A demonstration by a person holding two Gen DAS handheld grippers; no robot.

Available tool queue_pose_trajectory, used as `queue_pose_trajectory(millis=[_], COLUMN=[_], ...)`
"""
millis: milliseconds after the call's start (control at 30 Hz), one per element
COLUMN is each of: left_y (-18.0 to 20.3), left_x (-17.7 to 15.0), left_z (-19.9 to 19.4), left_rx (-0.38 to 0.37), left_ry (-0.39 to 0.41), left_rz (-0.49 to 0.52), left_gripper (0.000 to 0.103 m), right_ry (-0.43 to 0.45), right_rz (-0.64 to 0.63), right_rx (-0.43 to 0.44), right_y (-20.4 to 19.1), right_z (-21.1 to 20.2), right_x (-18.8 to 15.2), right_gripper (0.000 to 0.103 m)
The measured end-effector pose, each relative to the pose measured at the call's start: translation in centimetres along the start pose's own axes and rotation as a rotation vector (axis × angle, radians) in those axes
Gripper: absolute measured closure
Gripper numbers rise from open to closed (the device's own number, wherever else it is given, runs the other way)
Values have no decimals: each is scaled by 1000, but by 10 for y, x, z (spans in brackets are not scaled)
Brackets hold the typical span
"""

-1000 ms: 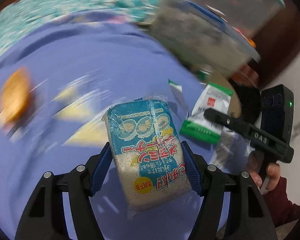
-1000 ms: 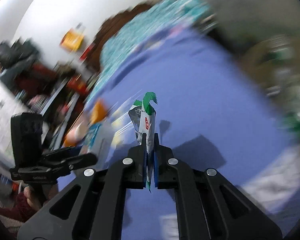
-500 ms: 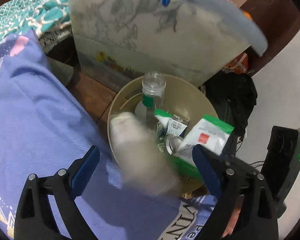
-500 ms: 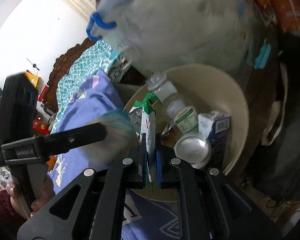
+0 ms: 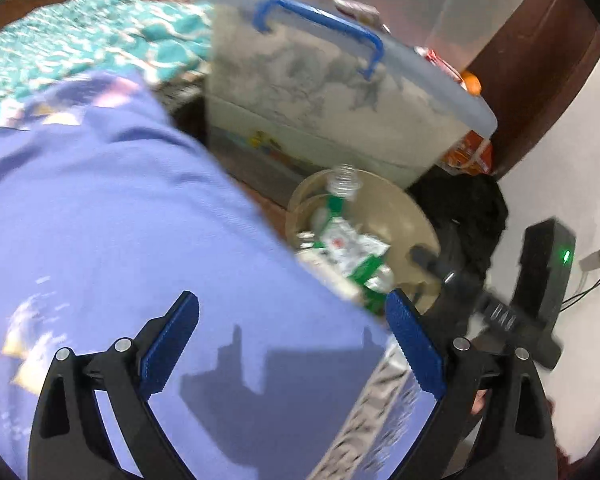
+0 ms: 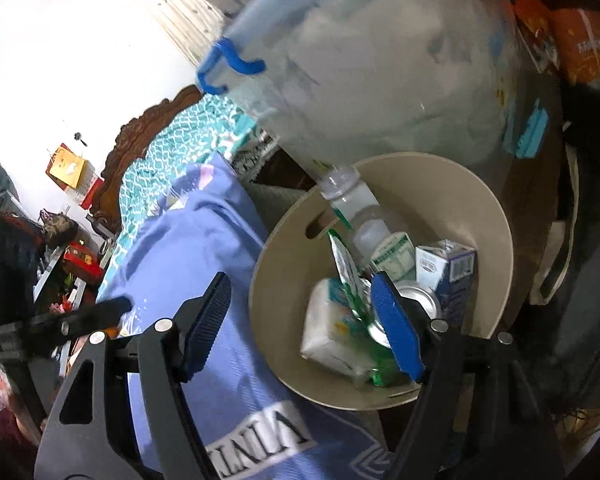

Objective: Collect trash
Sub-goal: 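Move both open tools back over the bed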

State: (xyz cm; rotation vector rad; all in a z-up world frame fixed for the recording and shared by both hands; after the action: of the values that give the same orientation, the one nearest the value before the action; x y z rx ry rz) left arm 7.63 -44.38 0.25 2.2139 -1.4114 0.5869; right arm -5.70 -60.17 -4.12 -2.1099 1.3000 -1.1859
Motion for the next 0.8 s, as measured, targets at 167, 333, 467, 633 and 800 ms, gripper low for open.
queue_pose_trajectory(millis=[167, 333, 467, 633, 800], left_y=[-54, -138, -201, -269, -295], left_x=[-48, -126, -202, -291, -315], left_z=[-59, -138, -205, -266, -271], left_rx=[131, 254, 407, 588, 701], left_ry=[57, 114, 166, 172, 129], left_rz=[-52, -248, -431, -632, -591], left_gripper=[13, 13, 13, 14, 14], right_ry=[35, -27, -134, -294, -386], right_rz=[-37, -118, -266, -502, -820], right_rx=[67, 164, 227, 280, 308], right_y=[-41, -99, -167, -260, -351], right_z=[-10, -4, 17, 57, 95], right_x=[-8, -34, -74, -146, -242], right_gripper=[29, 29, 29, 29, 22])
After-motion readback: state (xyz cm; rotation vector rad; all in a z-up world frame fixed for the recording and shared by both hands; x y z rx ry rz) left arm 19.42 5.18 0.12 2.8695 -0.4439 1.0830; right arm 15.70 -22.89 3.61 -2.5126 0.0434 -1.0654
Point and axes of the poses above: each gripper's, at about its wrist camera, not at the fingertips, and z roughly the way its jaws point, y to its right, x to its top, the point moved 4 cm from there along z, roughly the way its jaws point, and after that the axes turned 12 degrees about z, right-handed, at the moved point
